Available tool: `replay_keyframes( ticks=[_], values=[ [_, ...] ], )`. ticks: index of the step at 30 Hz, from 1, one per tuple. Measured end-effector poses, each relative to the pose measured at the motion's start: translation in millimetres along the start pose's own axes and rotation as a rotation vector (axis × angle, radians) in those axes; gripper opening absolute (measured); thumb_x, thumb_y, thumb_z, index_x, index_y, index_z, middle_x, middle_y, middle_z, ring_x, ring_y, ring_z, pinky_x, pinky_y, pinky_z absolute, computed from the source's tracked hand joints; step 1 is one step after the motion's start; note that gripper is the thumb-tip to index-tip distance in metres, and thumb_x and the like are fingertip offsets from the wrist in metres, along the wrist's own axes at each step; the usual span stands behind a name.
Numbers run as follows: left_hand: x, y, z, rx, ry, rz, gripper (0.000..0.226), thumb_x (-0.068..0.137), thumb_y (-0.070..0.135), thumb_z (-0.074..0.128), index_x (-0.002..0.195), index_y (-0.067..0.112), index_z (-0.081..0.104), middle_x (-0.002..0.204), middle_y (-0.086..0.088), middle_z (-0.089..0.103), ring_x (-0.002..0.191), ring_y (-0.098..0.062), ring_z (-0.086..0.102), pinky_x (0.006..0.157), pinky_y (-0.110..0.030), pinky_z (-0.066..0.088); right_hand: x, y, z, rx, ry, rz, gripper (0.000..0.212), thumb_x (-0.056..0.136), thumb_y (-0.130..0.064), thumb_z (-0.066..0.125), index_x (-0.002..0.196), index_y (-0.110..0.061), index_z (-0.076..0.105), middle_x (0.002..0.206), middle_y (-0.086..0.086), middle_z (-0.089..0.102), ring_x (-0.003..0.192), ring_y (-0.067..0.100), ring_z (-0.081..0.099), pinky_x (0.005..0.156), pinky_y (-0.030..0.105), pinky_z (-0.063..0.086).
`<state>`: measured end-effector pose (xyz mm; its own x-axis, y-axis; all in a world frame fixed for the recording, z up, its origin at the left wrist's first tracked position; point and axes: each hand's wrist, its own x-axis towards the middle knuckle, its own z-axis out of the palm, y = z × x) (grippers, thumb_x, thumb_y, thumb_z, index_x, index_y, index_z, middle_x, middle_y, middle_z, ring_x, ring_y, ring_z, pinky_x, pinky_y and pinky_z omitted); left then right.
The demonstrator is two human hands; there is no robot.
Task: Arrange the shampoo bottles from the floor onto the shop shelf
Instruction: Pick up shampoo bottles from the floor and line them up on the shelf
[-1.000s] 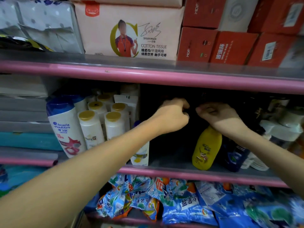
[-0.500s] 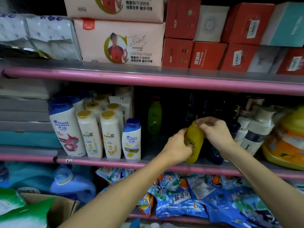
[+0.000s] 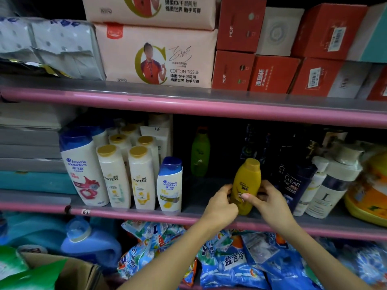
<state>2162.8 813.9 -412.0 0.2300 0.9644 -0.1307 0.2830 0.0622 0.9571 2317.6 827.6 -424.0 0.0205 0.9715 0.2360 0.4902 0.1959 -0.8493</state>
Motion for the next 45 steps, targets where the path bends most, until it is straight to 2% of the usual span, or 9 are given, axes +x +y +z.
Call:
replay_keyframes(
  ticks=[5, 11, 16, 19, 23, 29, 35, 38, 45],
  values=[
    [3.9, -11.1, -11.6, 0.001, 0.315, 0.060, 0.047, 0.093, 0.017, 0.050, 0.138, 0.026, 0.040, 0.129, -0.001, 0.056, 0.117, -0.016, 0.052, 0.097, -0.027, 0.041, 29.6, -11.8, 37.5, 0.160, -0.093, -0.032, 0.025, 0.082, -0.013, 0.072, 0.097, -0.028, 0.059, 0.095, -0.012, 0.068, 0.084, -0.006, 0.065, 0.067, 0.006, 0.048],
    [26.7, -15.6, -19.7, -0.240, 0.566, -0.025, 0.048, 0.099, 0.048, 0.027, 0.141, 0.027, 0.038, 0.137, -0.002, 0.051, 0.126, -0.022, 0.046, 0.106, -0.034, 0.034, 63.7, -11.7, 82.7, 0.146, -0.142, 0.003, 0.031, 0.081, -0.019, 0.075, 0.094, -0.035, 0.051, 0.092, -0.014, 0.065, 0.086, 0.002, 0.064, 0.068, 0.017, 0.052],
    [51.5, -17.8, -23.7, -0.464, 0.683, -0.058, 0.047, 0.099, 0.050, 0.023, 0.128, 0.026, 0.050, 0.129, -0.004, 0.056, 0.109, -0.017, 0.051, 0.095, -0.028, 0.033, 83.3, -11.2, 100.6, 0.208, -0.176, -0.008, 0.032, 0.082, -0.015, 0.072, 0.099, -0.036, 0.054, 0.098, -0.015, 0.065, 0.091, 0.000, 0.062, 0.069, 0.011, 0.050],
    [64.4, -19.4, -28.1, -0.503, 0.717, -0.107, 0.049, 0.100, 0.049, 0.021, 0.134, 0.025, 0.045, 0.134, -0.005, 0.053, 0.117, -0.019, 0.050, 0.104, -0.033, 0.033, 89.9, -9.3, 106.9, 0.263, -0.139, -0.008, 0.037, 0.080, -0.010, 0.074, 0.106, -0.026, 0.052, 0.103, -0.005, 0.066, 0.094, 0.007, 0.064, 0.077, 0.019, 0.053],
    [74.7, -22.6, -30.6, -0.537, 0.745, -0.143, 0.052, 0.100, 0.048, 0.021, 0.144, 0.024, 0.035, 0.145, -0.004, 0.044, 0.131, -0.021, 0.042, 0.113, -0.039, 0.027, 91.8, -8.2, 113.4, 0.289, -0.118, -0.014, 0.036, 0.079, -0.008, 0.074, 0.105, -0.021, 0.054, 0.100, -0.003, 0.067, 0.090, 0.004, 0.065, 0.070, 0.011, 0.051],
    [91.6, -24.5, -36.6, -0.701, 0.776, -0.114, 0.053, 0.100, 0.050, 0.024, 0.137, 0.018, 0.045, 0.130, -0.008, 0.056, 0.115, -0.021, 0.055, 0.096, -0.030, 0.039, 91.1, -5.6, 112.6, 0.268, -0.128, -0.029, 0.034, 0.081, -0.011, 0.073, 0.109, -0.020, 0.056, 0.101, -0.009, 0.064, 0.086, -0.011, 0.061, 0.067, 0.003, 0.046],
    [104.1, -19.9, -38.7, -0.707, 0.791, -0.054, 0.051, 0.100, 0.050, 0.023, 0.142, 0.027, 0.040, 0.137, -0.007, 0.052, 0.121, -0.023, 0.053, 0.106, -0.043, 0.040, 90.5, -7.0, 117.5, 0.204, -0.106, 0.011, 0.076, 0.081, -0.017, 0.075, 0.143, -0.018, 0.031, 0.133, -0.006, 0.041, 0.121, 0.012, 0.049, 0.103, 0.031, 0.044],
    [106.8, -22.5, -38.9, -0.694, 0.777, -0.021, 0.050, 0.100, 0.050, 0.021, 0.143, 0.030, 0.039, 0.136, -0.005, 0.052, 0.119, -0.022, 0.054, 0.105, -0.041, 0.041, 90.5, -10.3, 119.7, 0.251, -0.237, -0.004, 0.066, 0.085, -0.016, 0.070, 0.142, -0.020, 0.037, 0.129, -0.001, 0.059, 0.118, 0.011, 0.057, 0.105, 0.035, 0.045],
    [110.8, -33.0, -39.2, -0.703, 0.757, -0.094, 0.055, 0.099, 0.053, 0.023, 0.137, 0.022, 0.047, 0.129, -0.009, 0.058, 0.113, -0.022, 0.057, 0.099, -0.036, 0.045, 91.1, -17.3, 118.1, 0.258, -0.320, -0.029, 0.053, 0.087, -0.017, 0.068, 0.132, -0.027, 0.043, 0.126, -0.002, 0.061, 0.115, 0.006, 0.058, 0.102, 0.026, 0.045]
  ],
)
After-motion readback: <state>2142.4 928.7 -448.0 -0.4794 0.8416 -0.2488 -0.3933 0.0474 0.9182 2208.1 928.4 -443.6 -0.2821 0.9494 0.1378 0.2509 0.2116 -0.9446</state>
